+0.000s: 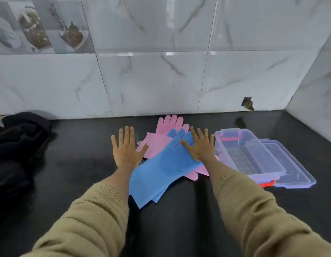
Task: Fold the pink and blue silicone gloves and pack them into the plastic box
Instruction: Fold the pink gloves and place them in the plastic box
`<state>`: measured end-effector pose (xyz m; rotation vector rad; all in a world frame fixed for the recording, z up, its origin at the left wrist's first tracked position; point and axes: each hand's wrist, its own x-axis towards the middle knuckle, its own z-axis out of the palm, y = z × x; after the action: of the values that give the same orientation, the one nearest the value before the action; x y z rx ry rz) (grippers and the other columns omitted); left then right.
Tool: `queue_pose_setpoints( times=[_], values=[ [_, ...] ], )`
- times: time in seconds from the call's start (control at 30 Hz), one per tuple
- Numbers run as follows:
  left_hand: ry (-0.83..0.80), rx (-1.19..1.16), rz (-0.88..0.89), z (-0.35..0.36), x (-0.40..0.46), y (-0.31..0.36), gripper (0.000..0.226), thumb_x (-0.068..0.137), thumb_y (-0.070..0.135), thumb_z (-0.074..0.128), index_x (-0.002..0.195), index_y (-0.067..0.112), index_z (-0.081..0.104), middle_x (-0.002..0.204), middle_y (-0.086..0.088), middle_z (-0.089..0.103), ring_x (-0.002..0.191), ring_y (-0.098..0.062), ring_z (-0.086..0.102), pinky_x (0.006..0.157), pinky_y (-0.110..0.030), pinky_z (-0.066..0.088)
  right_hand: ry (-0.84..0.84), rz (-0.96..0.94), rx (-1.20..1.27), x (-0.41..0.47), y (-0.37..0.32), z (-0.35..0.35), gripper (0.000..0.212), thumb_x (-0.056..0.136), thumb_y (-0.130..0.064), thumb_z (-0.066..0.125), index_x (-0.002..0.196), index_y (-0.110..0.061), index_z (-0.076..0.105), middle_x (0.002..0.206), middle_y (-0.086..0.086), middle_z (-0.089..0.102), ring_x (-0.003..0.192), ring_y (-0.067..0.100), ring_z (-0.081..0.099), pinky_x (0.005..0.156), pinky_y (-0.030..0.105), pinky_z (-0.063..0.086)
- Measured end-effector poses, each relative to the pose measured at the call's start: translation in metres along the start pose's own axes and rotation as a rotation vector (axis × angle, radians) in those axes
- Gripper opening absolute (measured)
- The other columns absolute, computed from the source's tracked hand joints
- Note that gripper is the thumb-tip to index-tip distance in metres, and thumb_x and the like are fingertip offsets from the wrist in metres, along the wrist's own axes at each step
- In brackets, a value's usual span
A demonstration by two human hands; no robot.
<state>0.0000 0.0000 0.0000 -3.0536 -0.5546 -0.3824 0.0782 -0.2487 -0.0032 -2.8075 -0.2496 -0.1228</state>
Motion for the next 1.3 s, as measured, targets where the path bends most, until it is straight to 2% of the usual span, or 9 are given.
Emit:
queue_pose_setpoints(
  times=[0.13,0.23,0.3,0.4,0.6,0.73,0.87,1.07,1.3],
  values=[
    [-0.118,0.010,-0.018,0.011,-0.001,0.004,0.087,0.086,0.072,0.010,0.151,0.017,-0.008,0.161,0.000,-0.002,0.148,-0.023,-0.003,0.118,-0.051,-0.005,-0.083,0.049,-0.020,-0.004,0.005,0.010,0.078,0.086,-0.072,0.023,0.150,-0.032,0.002,0.160,0.002,0.012,0.147,0.031,0.002,0.116,0.050,-0.004],
    [-0.235,-0.051,-0.042,0.016,-0.001,0.010,0.088,0.086,0.073,0.013,0.152,0.016,0.005,0.159,-0.003,0.018,0.147,-0.026,0.013,0.116,-0.054,-0.002,-0.113,0.065,0.028,-0.001,0.005,0.012,0.078,0.086,-0.072,0.024,0.150,-0.032,0.005,0.158,0.002,0.017,0.145,0.033,0.013,0.116,0.053,0.005],
    [-0.246,-0.104,-0.059,0.017,0.000,0.015,0.087,0.086,0.073,0.020,0.149,0.013,0.022,0.149,-0.007,0.038,0.139,-0.028,0.031,0.116,-0.054,0.007,-0.108,0.072,0.051,0.000,0.005,0.013,0.077,0.086,-0.071,0.025,0.149,-0.031,0.007,0.157,0.003,0.022,0.142,0.033,0.023,0.115,0.054,0.016],
    [-0.230,-0.148,-0.069,0.013,0.004,0.022,0.080,0.087,0.071,0.028,0.137,0.010,0.041,0.136,-0.012,0.046,0.127,-0.030,0.042,0.108,-0.049,0.029,-0.068,0.075,0.043,-0.001,0.004,0.016,0.077,0.085,-0.072,0.026,0.149,-0.030,0.013,0.153,0.007,0.029,0.135,0.033,0.035,0.110,0.051,0.028],
    [-0.322,-0.324,-0.211,0.008,0.015,0.034,0.079,0.085,0.070,0.038,0.124,0.002,0.047,0.123,-0.015,0.056,0.113,-0.033,0.054,0.089,-0.041,0.045,-0.043,0.165,0.078,0.005,0.001,0.019,0.091,0.079,-0.077,0.036,0.147,-0.019,0.024,0.146,0.015,0.037,0.131,0.035,0.040,0.106,0.049,0.035],
    [-0.333,-0.396,-0.248,0.009,0.019,0.048,0.078,0.083,0.074,0.034,0.109,0.006,0.061,0.103,-0.011,0.067,0.094,-0.029,0.064,0.075,-0.033,0.045,-0.027,0.201,0.160,0.011,0.002,0.018,0.094,0.070,-0.080,0.047,0.134,-0.012,0.041,0.133,0.010,0.053,0.118,0.031,0.053,0.095,0.044,0.044],
    [-0.297,-0.605,-0.280,0.008,0.024,0.072,0.083,0.070,0.081,0.046,0.113,0.011,0.063,0.106,-0.009,0.068,0.087,-0.026,0.061,0.069,-0.030,0.043,0.009,0.212,0.173,0.016,0.005,0.018,0.090,0.066,-0.081,0.052,0.122,-0.011,0.049,0.121,0.007,0.061,0.109,0.029,0.059,0.088,0.039,0.047],
    [-0.511,-1.028,-0.474,0.006,0.046,0.076,0.099,0.055,0.046,0.087,0.133,0.006,0.040,0.128,-0.011,0.056,0.103,-0.027,0.059,0.070,-0.033,0.049,0.006,0.219,0.165,0.022,0.008,0.018,0.087,0.064,-0.081,0.054,0.117,-0.011,0.052,0.117,0.006,0.063,0.106,0.028,0.060,0.088,0.039,0.048],
    [-0.568,-1.240,-0.491,0.020,0.048,0.073,0.070,0.067,0.023,0.082,0.127,0.008,0.049,0.117,-0.010,0.061,0.090,-0.026,0.060,0.071,-0.033,0.051,-0.034,0.168,0.145,0.027,0.004,0.021,0.080,0.068,-0.080,0.051,0.115,-0.015,0.053,0.112,0.003,0.065,0.100,0.024,0.062,0.082,0.034,0.047]
  ],
)
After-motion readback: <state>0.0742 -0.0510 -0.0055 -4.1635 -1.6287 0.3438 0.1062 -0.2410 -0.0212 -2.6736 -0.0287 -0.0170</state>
